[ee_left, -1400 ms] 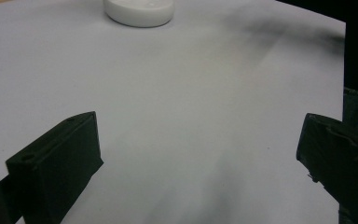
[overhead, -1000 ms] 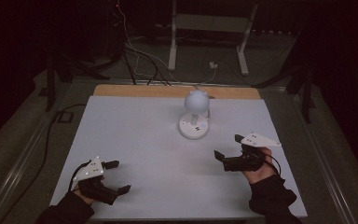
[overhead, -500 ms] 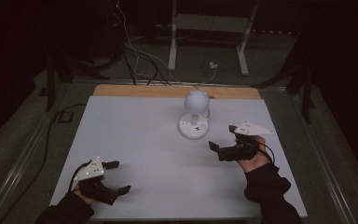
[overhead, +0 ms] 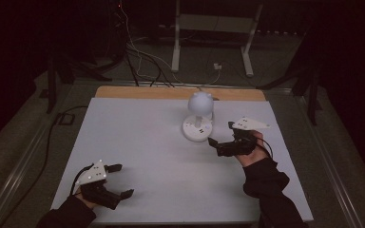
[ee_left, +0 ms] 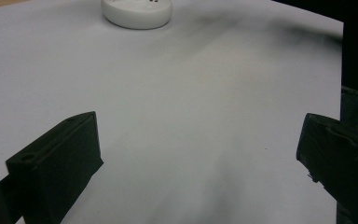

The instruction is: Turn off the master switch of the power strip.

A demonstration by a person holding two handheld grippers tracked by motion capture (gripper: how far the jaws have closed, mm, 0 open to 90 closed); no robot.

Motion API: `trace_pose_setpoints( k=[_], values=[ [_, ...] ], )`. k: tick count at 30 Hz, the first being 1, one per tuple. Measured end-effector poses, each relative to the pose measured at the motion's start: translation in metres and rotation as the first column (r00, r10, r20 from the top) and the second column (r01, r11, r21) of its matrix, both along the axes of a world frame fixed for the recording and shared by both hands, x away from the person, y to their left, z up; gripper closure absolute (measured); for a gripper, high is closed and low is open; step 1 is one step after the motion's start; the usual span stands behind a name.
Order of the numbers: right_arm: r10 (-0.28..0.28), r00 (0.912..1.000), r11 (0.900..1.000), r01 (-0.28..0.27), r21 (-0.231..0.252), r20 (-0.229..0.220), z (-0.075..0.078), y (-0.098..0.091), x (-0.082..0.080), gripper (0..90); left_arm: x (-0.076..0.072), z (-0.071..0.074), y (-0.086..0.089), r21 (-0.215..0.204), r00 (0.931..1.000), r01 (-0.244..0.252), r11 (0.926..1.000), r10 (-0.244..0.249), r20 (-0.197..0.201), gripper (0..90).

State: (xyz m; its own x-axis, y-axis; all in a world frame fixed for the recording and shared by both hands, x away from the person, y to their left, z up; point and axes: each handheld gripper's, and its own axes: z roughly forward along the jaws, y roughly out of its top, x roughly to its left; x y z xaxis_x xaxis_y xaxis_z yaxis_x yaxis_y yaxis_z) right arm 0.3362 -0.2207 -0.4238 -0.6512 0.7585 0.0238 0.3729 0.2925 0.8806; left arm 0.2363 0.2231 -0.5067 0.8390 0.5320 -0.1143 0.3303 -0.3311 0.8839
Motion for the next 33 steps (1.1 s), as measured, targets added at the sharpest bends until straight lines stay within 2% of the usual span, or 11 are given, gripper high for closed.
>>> trace_pose_setpoints(
  k=[13, 24, 33],
  values=[
    [-0.009, 0.9997, 0.9999, 0.009, -0.007, -0.024, -0.009, 0.001, 0.022, 0.0, 0.000, 0.000, 0.000, -0.002, 1.0000, -0.001, 1.0000, 0.001, -0.002, 0.4],
    [-0.025, 0.9986, 0.9997, 0.024, -0.009, -0.048, -0.027, -0.001, 0.041, 0.0, 0.000, 0.000, 0.000, 0.000, 1.0000, 0.000, 1.0000, 0.000, -0.002, 0.3],
    [-0.044, 0.9984, 0.9985, 0.043, -0.035, -0.036, -0.038, 0.002, 0.054, 0.0, 0.000, 0.001, 0.000, -0.004, 1.0000, 0.001, 1.0000, -0.001, -0.004, 0.4]
  ],
)
